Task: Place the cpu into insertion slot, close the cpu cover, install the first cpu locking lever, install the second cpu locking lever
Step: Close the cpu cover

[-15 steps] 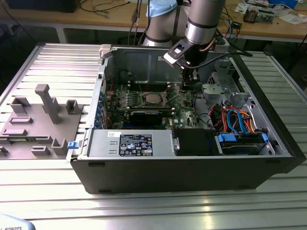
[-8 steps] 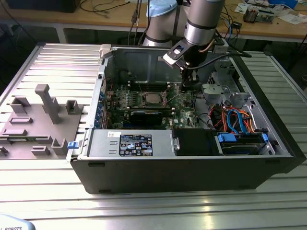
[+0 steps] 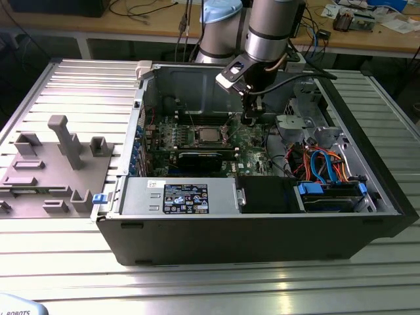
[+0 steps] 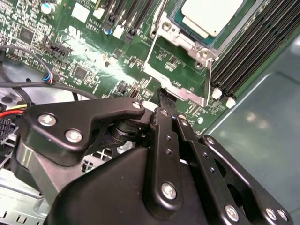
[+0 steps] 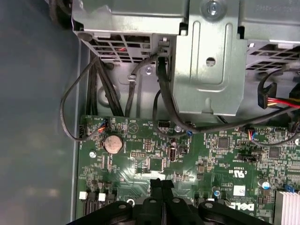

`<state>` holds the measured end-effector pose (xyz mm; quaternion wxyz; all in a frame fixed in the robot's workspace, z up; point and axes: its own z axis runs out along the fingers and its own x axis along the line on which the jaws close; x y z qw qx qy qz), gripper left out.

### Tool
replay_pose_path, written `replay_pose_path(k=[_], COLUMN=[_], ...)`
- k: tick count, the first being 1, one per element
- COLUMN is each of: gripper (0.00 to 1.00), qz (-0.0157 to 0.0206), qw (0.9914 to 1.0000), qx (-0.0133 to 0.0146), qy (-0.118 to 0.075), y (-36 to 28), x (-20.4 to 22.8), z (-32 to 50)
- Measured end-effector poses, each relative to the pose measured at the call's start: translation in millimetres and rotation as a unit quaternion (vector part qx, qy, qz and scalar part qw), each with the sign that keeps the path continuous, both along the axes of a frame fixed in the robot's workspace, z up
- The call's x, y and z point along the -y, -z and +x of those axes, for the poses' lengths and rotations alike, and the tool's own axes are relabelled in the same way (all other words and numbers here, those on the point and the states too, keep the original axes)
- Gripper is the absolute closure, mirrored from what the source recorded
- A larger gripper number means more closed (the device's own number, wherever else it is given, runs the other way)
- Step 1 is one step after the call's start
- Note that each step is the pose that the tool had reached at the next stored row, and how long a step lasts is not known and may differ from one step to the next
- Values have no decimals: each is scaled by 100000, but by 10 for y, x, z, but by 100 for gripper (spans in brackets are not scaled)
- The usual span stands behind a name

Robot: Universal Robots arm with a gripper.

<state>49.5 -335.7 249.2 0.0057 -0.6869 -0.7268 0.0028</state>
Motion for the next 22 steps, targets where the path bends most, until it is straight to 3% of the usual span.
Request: replay_pose_path(k=[7,14,22], gripper=[89,89,89], qz=[2,0,6], qw=[100000,100000,99999], qx=[196,306,345], qy=[-2,1,-9], y=[0,0,0], x=[0,0,0], z=[-152,-249,-292])
